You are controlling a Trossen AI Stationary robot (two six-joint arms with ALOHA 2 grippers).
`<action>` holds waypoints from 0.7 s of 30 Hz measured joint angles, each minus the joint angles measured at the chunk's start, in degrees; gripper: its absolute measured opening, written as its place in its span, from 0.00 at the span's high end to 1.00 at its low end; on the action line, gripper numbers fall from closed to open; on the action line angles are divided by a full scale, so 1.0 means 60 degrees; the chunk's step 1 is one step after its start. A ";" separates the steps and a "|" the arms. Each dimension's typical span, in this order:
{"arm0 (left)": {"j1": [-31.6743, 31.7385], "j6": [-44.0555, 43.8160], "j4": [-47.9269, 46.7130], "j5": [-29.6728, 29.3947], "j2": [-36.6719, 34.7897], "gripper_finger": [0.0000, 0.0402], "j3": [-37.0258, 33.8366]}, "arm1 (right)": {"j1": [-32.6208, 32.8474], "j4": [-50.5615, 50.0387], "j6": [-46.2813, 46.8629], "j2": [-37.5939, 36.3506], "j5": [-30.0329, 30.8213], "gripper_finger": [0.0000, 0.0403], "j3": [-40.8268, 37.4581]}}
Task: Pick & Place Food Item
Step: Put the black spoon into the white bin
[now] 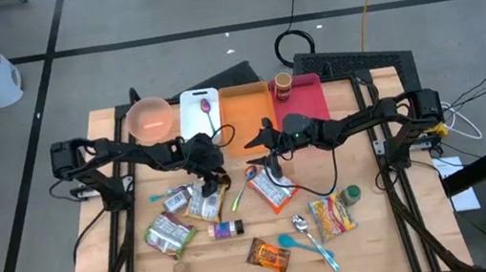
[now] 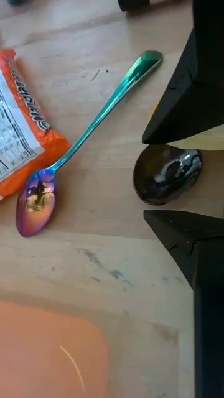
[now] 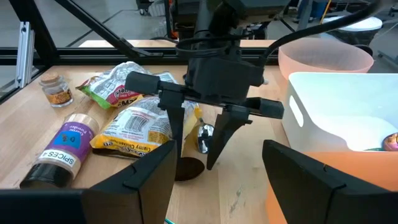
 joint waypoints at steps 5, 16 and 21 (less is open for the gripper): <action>-0.0035 -0.0207 0.0000 -0.0025 0.0000 0.53 0.0000 | 0.0000 0.0003 0.0001 0.0000 -0.0001 0.42 0.0000; -0.0035 -0.0550 -0.0003 -0.0622 -0.0004 0.53 0.0000 | 0.0000 0.0004 0.0004 0.0000 -0.0003 0.42 0.0000; -0.0035 -0.0647 0.0013 -0.0609 0.0055 0.53 0.0000 | 0.0004 0.0001 0.0004 0.0000 0.0000 0.42 0.0000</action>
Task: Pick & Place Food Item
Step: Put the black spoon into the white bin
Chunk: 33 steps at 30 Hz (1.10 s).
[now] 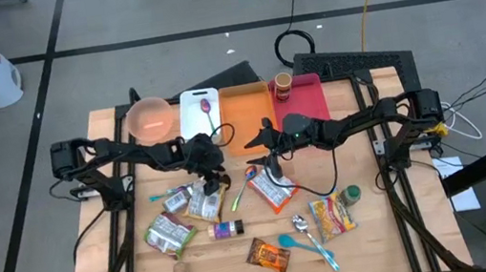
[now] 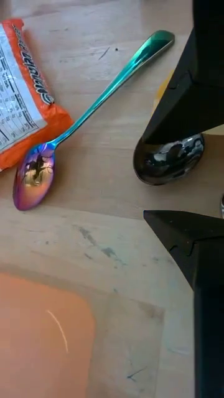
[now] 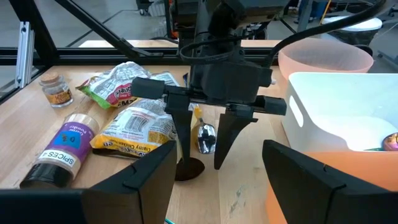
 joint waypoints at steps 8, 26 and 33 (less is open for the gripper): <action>0.0000 -0.0056 -0.0412 0.0218 0.0699 0.53 0.0507 | 0.0000 -0.0005 0.0016 0.0000 -0.0002 0.42 -0.0007; -0.0055 0.0695 -0.1083 0.0363 0.0680 0.96 0.1045 | 0.0000 -0.0070 0.0036 0.0000 -0.0011 0.42 -0.0007; -0.0140 0.1650 -0.2428 -0.0059 -0.0137 0.98 0.1728 | 0.0004 -0.0142 0.0044 0.0000 -0.0008 0.42 -0.0007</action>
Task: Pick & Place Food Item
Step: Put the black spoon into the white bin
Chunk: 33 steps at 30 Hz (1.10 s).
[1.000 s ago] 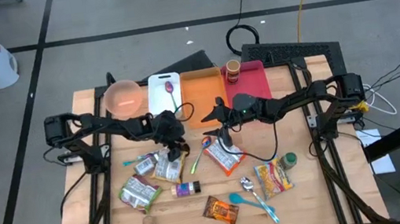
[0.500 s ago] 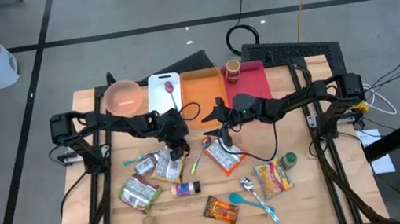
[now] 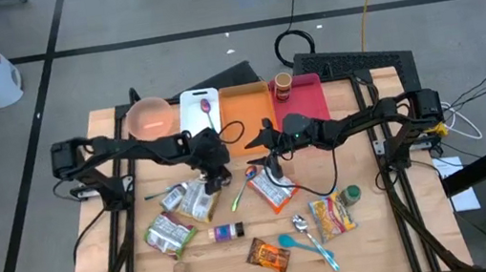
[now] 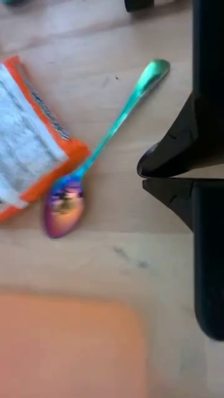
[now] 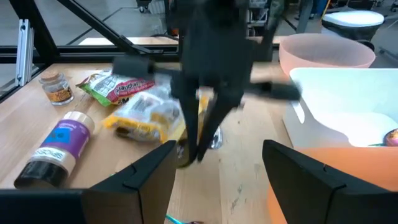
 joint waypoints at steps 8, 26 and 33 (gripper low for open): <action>-0.0114 0.0938 -0.1896 -0.1649 -0.1636 0.99 0.0946 | 0.0000 -0.0082 -0.0014 0.0000 0.0000 0.42 0.0000; 0.0391 -0.0942 -0.1139 -0.2409 -0.3975 0.99 0.1135 | 0.0299 0.0492 -0.1867 0.0000 0.0096 0.42 0.0000; 0.1415 -0.2319 -0.0228 0.0097 -0.3968 0.99 0.1143 | 0.1755 0.1628 -0.6912 0.0000 0.3438 0.42 0.0000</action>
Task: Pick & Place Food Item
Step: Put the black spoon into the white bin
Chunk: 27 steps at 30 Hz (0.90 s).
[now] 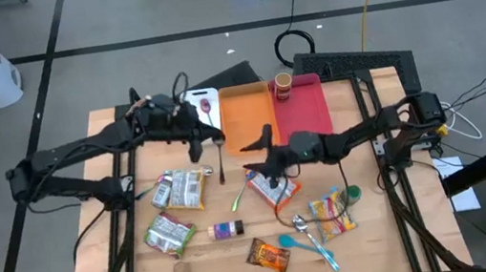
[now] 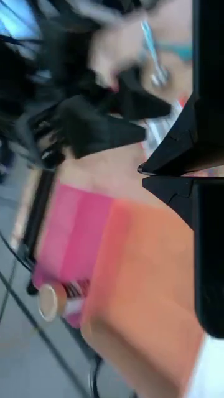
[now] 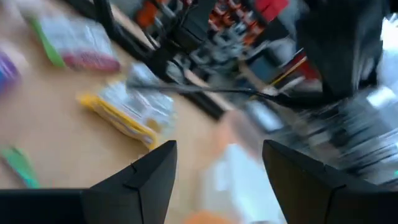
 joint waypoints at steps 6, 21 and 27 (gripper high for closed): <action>0.0646 -0.1065 0.0648 0.1657 0.0018 0.99 0.0000 | 0.0500 0.0683 -0.3037 0.0000 0.1091 0.42 0.0000; 0.0623 -0.3601 0.3576 0.4014 0.2029 0.99 -0.0005 | 0.0332 0.1442 -0.6738 0.0000 0.0951 0.44 0.0007; 0.0795 -0.4060 0.4077 0.4236 0.2686 0.99 -0.0004 | 0.0361 0.1384 -0.7538 0.0000 0.0810 0.51 0.0007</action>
